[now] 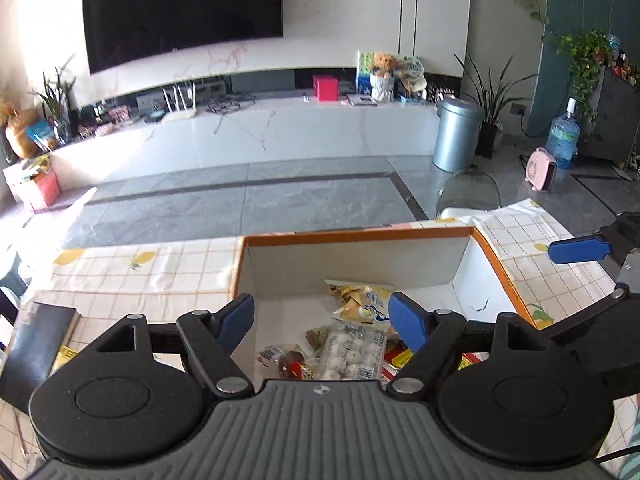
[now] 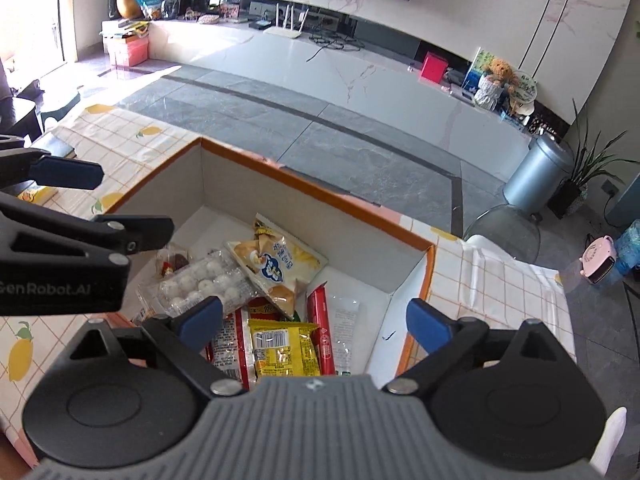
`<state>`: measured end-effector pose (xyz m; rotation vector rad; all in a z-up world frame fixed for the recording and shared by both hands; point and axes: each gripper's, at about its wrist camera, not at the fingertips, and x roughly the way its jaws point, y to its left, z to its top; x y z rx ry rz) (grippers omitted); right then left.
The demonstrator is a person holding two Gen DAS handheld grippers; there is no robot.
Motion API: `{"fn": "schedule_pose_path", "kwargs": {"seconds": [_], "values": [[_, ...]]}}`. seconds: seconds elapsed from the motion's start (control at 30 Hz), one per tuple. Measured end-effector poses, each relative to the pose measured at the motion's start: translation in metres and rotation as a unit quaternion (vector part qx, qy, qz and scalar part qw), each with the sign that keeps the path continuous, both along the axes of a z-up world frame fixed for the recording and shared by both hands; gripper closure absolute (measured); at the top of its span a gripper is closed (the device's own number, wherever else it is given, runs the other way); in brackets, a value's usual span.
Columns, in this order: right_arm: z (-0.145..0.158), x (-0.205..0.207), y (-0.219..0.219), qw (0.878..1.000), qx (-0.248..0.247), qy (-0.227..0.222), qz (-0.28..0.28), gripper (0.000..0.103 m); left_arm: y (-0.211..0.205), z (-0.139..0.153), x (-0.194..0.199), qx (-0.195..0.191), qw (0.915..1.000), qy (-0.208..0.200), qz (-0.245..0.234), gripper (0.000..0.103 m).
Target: Organize snacks
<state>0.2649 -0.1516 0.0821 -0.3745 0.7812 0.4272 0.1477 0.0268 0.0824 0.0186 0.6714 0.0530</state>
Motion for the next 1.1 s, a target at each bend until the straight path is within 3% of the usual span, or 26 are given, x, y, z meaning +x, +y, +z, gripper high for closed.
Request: {"fn": "schedule_pose_path", "kwargs": {"seconds": [0.13,0.27,0.37,0.5,0.67,0.8,1.1], "values": [[0.021,-0.029,-0.019,0.998,0.04,-0.039,-0.027,0.006,-0.009,0.015,-0.036,0.036,0.9974,-0.062,0.002,0.012],[0.035,-0.059,-0.042,0.992,0.106,-0.056,-0.047,0.004,-0.018,0.026,-0.073,0.034,0.9935,-0.109,-0.002,0.008],[0.039,-0.088,-0.058,0.985,0.147,-0.07,-0.055,0.004,-0.022,0.029,-0.094,0.021,0.9914,-0.13,0.003,0.007],[0.039,-0.127,-0.073,0.979,0.176,-0.09,-0.057,0.004,-0.032,0.028,-0.112,0.041,0.9884,-0.146,0.005,0.007],[0.031,-0.168,-0.075,0.976,0.184,-0.102,-0.063,0.004,-0.037,0.017,-0.127,0.029,0.9895,-0.141,0.01,0.007],[0.02,-0.188,-0.075,0.976,0.174,-0.11,-0.074,0.004,-0.036,0.002,-0.135,0.044,0.9903,-0.129,0.026,0.007],[-0.011,-0.196,-0.078,0.976,0.16,-0.095,-0.115,0.004,-0.034,-0.036,-0.123,0.025,0.9984,-0.043,0.028,0.007]]}}
